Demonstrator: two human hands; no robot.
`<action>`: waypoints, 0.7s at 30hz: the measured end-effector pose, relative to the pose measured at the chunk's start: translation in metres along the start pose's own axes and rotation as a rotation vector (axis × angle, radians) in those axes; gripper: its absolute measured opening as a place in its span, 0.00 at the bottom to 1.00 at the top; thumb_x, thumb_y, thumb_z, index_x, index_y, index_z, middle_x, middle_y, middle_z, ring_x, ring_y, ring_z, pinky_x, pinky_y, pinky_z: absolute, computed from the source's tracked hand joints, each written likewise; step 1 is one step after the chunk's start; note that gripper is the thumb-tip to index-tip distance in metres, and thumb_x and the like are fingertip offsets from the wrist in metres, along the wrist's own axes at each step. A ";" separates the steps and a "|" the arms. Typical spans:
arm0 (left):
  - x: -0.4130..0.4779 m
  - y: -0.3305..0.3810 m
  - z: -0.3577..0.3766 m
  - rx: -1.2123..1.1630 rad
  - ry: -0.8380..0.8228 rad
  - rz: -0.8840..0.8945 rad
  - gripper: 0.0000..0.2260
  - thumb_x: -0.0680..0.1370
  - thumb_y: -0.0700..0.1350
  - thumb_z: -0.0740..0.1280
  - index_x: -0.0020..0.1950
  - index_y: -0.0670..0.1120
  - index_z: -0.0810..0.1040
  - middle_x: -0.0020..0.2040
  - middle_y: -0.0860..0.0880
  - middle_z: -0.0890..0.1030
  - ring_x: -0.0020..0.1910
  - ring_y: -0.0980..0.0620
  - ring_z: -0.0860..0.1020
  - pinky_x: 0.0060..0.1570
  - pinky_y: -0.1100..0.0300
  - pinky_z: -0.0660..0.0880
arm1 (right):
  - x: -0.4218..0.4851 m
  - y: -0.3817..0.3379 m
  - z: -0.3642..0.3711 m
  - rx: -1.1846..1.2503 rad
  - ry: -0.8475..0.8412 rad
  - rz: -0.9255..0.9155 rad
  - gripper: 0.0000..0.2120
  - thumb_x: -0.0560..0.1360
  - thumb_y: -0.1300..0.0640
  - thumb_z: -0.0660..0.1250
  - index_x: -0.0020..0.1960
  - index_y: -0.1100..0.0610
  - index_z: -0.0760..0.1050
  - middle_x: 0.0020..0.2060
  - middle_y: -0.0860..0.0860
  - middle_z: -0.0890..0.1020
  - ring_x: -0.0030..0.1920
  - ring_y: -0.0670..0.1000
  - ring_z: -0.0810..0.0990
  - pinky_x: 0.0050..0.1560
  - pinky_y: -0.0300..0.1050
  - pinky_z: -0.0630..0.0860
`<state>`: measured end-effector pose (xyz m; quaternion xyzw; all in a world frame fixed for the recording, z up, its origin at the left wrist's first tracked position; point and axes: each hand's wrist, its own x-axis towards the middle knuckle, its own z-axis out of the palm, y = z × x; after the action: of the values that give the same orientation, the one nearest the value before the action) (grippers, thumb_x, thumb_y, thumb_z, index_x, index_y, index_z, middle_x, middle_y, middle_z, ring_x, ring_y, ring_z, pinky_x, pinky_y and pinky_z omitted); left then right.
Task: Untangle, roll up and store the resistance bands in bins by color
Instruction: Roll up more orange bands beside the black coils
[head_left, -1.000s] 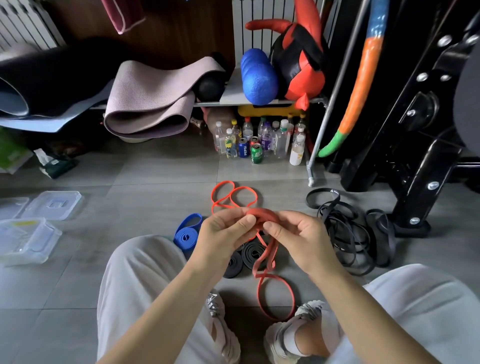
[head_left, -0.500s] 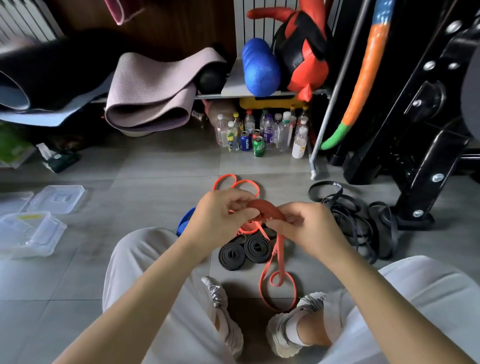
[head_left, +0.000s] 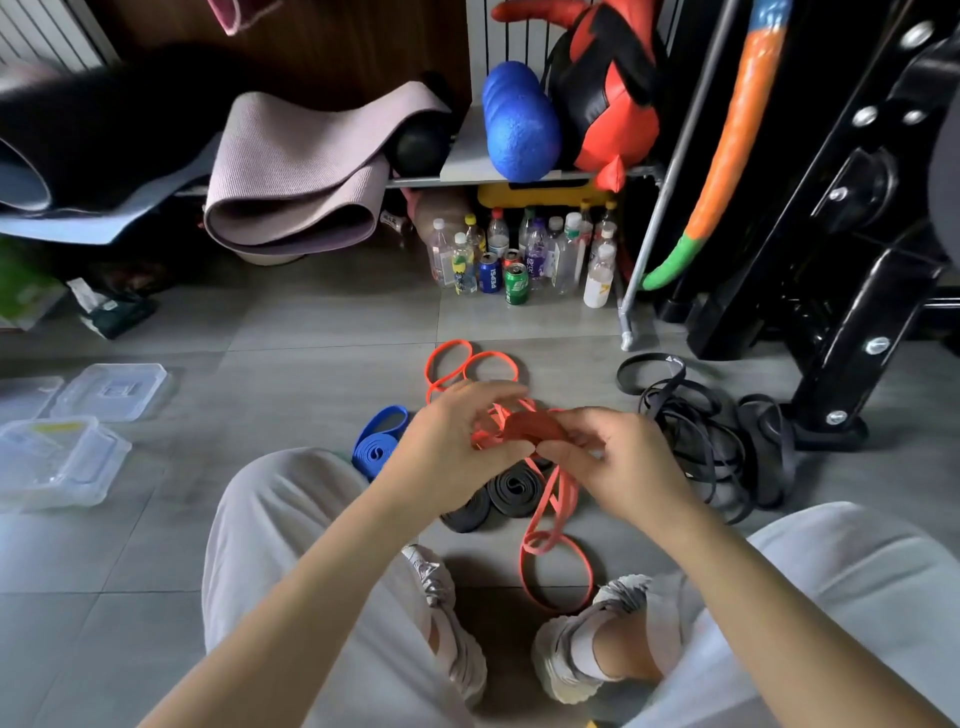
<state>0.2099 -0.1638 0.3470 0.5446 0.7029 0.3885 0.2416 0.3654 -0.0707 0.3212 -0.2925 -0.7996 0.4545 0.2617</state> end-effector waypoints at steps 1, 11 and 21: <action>0.002 0.005 -0.004 0.162 -0.035 0.055 0.14 0.70 0.45 0.73 0.55 0.56 0.80 0.42 0.63 0.75 0.38 0.62 0.73 0.42 0.61 0.73 | 0.001 -0.002 0.000 -0.061 -0.016 -0.025 0.04 0.69 0.54 0.72 0.44 0.48 0.83 0.37 0.45 0.84 0.41 0.46 0.83 0.46 0.48 0.77; -0.001 0.013 -0.013 -0.220 0.168 0.001 0.21 0.71 0.33 0.71 0.40 0.62 0.81 0.33 0.53 0.82 0.33 0.58 0.79 0.39 0.68 0.75 | 0.005 -0.009 -0.007 0.048 0.037 -0.030 0.13 0.66 0.58 0.77 0.42 0.41 0.79 0.34 0.40 0.83 0.37 0.40 0.82 0.44 0.35 0.77; -0.007 0.008 0.009 -0.679 0.281 -0.067 0.06 0.73 0.36 0.69 0.48 0.44 0.83 0.41 0.41 0.83 0.39 0.45 0.80 0.39 0.59 0.78 | 0.001 -0.015 0.000 0.356 0.076 -0.033 0.12 0.68 0.60 0.74 0.46 0.45 0.81 0.41 0.45 0.86 0.43 0.46 0.85 0.47 0.38 0.79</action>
<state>0.2232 -0.1668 0.3474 0.3515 0.5775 0.6627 0.3222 0.3607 -0.0760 0.3341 -0.2456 -0.7006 0.5731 0.3469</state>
